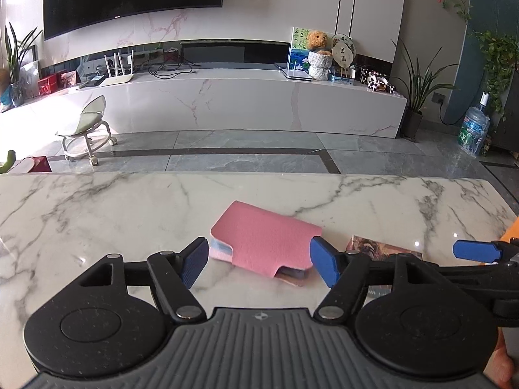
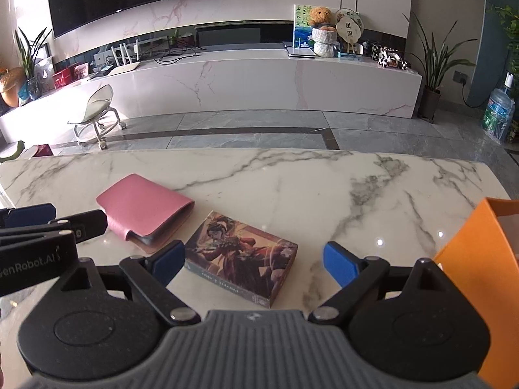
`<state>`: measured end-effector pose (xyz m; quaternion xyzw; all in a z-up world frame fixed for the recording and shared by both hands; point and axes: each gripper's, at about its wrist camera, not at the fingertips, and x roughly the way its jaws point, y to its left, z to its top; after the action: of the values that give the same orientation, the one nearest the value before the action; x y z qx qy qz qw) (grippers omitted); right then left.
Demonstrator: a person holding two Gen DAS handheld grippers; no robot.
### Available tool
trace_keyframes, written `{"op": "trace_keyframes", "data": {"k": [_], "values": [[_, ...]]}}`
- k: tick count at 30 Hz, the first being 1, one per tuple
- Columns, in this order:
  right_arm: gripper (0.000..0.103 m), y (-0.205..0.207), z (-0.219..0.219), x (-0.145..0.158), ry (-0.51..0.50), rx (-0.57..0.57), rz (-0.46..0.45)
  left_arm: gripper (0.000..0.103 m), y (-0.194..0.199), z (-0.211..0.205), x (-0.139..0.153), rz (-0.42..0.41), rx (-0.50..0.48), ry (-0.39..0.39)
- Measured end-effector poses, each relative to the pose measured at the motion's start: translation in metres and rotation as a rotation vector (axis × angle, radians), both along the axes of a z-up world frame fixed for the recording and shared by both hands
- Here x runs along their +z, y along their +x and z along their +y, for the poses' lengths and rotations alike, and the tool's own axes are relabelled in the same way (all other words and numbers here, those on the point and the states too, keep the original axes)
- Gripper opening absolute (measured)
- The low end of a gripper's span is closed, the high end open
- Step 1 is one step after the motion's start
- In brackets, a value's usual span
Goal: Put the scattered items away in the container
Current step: 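Grasp the pink wallet with the left tool while the right tool approaches the card box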
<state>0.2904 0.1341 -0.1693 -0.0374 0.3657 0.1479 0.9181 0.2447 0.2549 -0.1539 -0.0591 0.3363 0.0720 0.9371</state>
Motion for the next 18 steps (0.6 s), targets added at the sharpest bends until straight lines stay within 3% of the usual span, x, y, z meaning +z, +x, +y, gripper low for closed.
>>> {"op": "trace_keyframes", "data": {"k": [8,18], "values": [[0.094,0.036,0.002,-0.018,0.053,-0.066,0.034,0.087,0.058,0.014,-0.022,0.024,0.02,0.013],[0.092,0.049,0.004,-0.035,0.097,-0.058,0.046,0.083,0.084,0.024,-0.049,0.072,0.035,-0.051]]}}
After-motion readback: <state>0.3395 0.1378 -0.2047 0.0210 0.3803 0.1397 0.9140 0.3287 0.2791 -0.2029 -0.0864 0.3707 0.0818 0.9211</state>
